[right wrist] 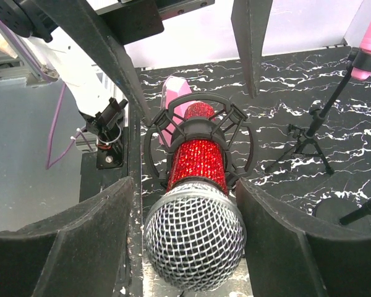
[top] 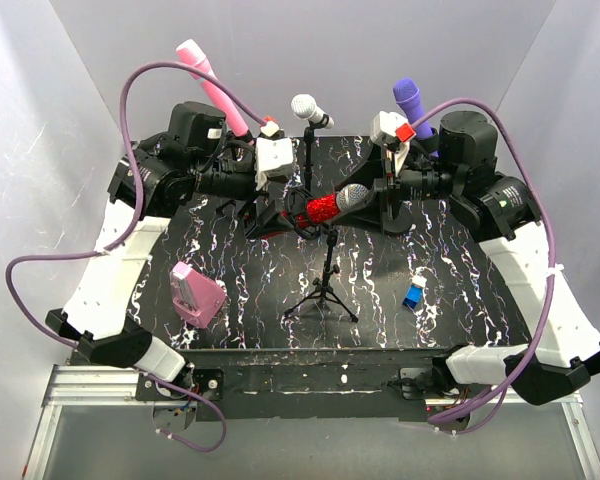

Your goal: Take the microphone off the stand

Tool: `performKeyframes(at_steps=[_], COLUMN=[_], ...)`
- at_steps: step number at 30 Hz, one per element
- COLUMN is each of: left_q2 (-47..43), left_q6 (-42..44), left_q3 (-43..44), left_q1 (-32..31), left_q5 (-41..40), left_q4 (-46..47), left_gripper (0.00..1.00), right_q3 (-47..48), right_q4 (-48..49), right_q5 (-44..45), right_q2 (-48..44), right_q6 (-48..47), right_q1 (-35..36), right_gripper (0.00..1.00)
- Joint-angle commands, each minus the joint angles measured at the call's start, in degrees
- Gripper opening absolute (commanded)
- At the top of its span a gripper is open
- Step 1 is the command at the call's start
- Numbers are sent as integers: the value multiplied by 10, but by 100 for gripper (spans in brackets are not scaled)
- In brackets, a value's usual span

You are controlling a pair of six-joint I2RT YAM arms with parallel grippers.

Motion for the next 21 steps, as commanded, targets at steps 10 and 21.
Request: performKeyframes(at_steps=[10,21], left_q2=[2,-21], left_q6=[-2,5], left_q3=[-29,-75], left_q1=[-9,-16], left_q5=[26,14], left_q4=[9,57], left_gripper=[98,98], right_q3=[-19,-11], right_q4=[31,38], right_q5=[41,37], right_q2=[-3,10], right_q6=[24,35], right_q1=[12,14], right_gripper=[83,70])
